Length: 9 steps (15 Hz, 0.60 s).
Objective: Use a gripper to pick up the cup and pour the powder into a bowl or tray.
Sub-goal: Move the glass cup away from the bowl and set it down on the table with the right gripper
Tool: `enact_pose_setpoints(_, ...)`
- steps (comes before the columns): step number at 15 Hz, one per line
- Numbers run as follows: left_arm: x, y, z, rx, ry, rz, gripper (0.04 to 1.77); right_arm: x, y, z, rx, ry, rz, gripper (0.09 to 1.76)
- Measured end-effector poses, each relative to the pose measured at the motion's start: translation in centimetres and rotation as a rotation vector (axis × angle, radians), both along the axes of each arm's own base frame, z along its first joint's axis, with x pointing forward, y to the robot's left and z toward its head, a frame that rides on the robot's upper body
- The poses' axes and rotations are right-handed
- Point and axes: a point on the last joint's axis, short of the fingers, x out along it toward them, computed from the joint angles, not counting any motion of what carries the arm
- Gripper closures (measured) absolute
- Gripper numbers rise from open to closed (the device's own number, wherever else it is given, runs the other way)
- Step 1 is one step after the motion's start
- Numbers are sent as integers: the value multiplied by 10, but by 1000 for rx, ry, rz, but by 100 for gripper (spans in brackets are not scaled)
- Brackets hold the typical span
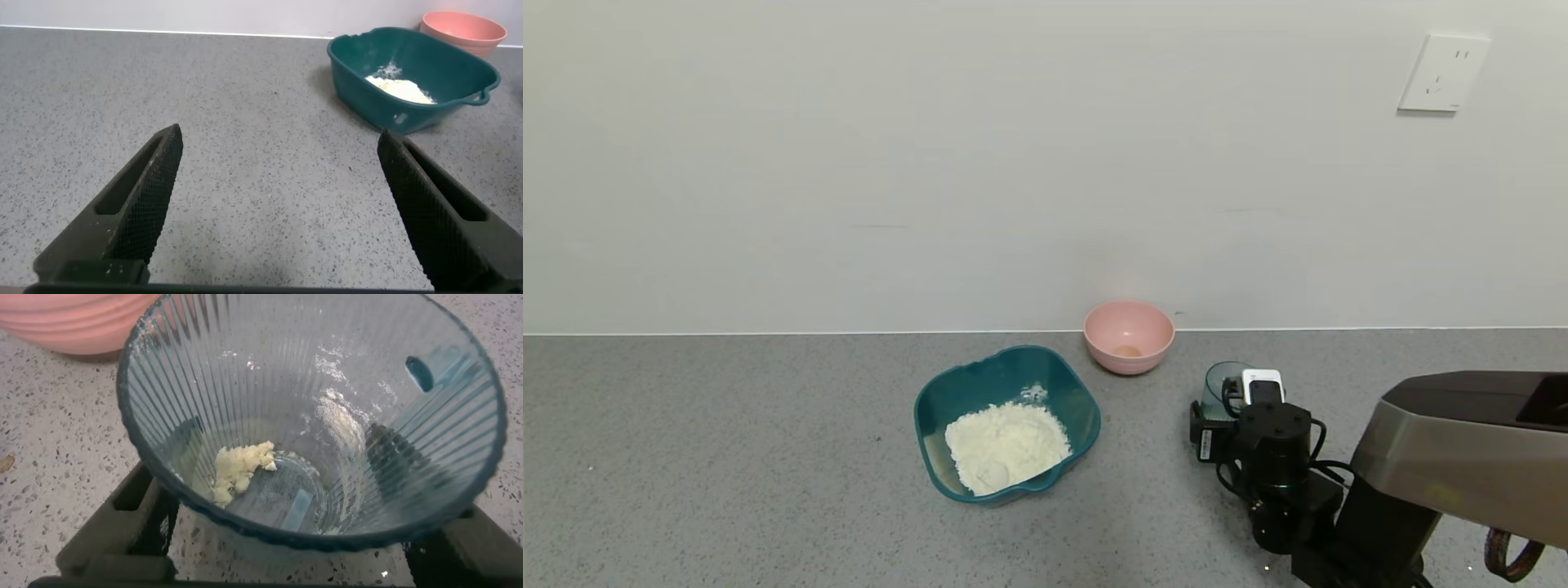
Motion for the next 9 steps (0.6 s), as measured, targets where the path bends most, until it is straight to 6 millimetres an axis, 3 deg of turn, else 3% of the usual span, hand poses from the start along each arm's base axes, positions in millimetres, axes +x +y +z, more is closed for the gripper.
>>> enact_pose_setpoints(4, 0, 0, 0, 0, 0, 0, 9, -3, -3, 3, 7, 7, 32, 23)
enact_pose_setpoints(9, 0, 0, 0, 0, 0, 0, 9, -18, -10, 21, -43, 9, 93, 19)
